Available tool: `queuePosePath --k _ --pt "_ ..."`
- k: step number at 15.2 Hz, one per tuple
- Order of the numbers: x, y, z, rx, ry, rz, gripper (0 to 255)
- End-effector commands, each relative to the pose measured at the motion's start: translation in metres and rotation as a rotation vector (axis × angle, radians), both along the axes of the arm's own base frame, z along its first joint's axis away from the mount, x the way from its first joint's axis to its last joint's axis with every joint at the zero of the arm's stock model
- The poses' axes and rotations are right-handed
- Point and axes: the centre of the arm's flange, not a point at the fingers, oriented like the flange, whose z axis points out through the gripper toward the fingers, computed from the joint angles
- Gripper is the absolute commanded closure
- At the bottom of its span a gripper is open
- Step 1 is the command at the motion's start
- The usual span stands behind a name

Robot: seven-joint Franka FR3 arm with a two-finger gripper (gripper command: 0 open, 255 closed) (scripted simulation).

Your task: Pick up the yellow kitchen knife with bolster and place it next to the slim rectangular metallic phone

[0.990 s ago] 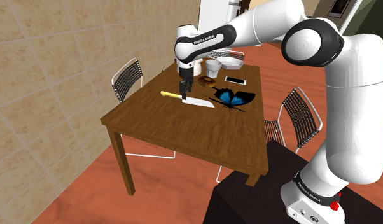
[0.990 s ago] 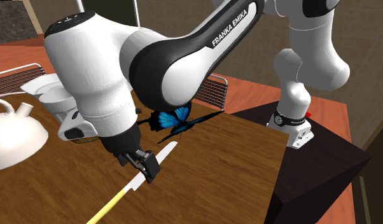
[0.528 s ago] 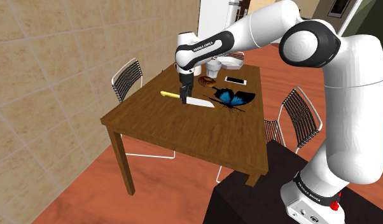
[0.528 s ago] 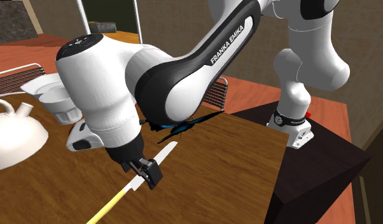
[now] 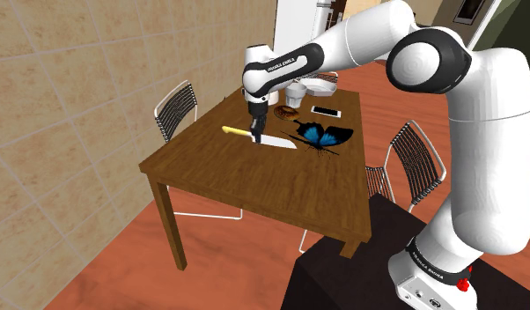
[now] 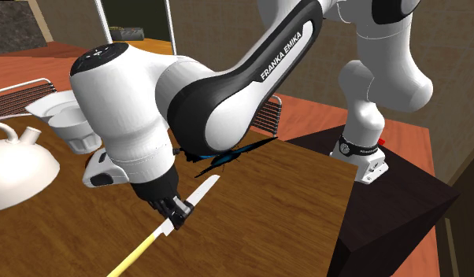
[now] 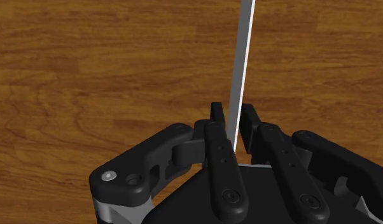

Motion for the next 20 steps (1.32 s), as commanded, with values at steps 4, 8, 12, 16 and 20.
queuePosePath --k 4,8,12,16,20 --pt "0.000 0.000 0.000 0.000 0.000 0.000 255" --pt "0.000 0.000 0.005 0.000 0.000 0.000 255" --pt "0.000 0.000 0.026 0.000 0.000 0.000 255" --pt "0.000 0.000 0.047 0.000 0.000 0.000 255" --pt "0.000 0.000 0.069 0.000 0.000 0.000 255"
